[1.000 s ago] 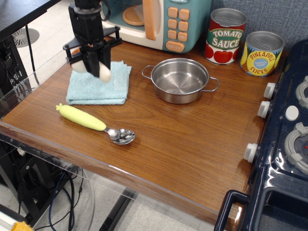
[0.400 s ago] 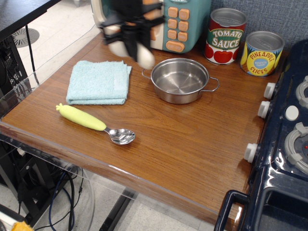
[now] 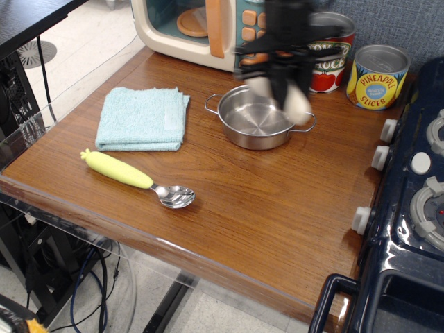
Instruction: Move the brown and white item from on top of the blue towel to the right of the silver pot.
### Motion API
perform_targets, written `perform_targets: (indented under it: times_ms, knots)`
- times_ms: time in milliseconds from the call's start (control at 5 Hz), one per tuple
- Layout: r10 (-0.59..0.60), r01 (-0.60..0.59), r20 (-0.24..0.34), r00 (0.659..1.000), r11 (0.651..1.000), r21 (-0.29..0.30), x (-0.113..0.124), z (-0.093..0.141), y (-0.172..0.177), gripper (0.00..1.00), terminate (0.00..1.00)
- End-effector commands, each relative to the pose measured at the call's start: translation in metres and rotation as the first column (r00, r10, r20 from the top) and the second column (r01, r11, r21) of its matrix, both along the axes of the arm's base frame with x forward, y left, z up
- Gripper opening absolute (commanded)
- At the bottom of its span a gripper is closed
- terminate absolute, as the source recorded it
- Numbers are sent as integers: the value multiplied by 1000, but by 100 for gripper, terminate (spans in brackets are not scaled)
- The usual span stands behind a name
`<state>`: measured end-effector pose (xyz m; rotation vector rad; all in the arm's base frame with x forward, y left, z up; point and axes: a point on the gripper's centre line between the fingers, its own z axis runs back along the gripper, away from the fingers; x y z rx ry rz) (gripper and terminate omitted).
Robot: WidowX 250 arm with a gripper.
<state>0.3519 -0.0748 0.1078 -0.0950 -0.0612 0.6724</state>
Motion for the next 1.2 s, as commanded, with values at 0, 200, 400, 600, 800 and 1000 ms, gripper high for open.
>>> perform_targets:
  times_ms: [0,200,400,600,800,1000]
  knots:
    - [-128,128,-13,992,992,18,-3,-25,-52,0,0]
    - [-130,131,-23,991,991,36,-2,-42,-52,0,0]
    - [-114,115,-32,993,991,63,-7,-53,-39,0,0]
    - [-85,88,-39,996,993,76,-9,-58,-26,0,0]
    - [-79,85,-69,994,993,80,-9,-72,-18,0,0]
    - [-73,79,-88,993,994,73,-12,-78,-16,100,0]
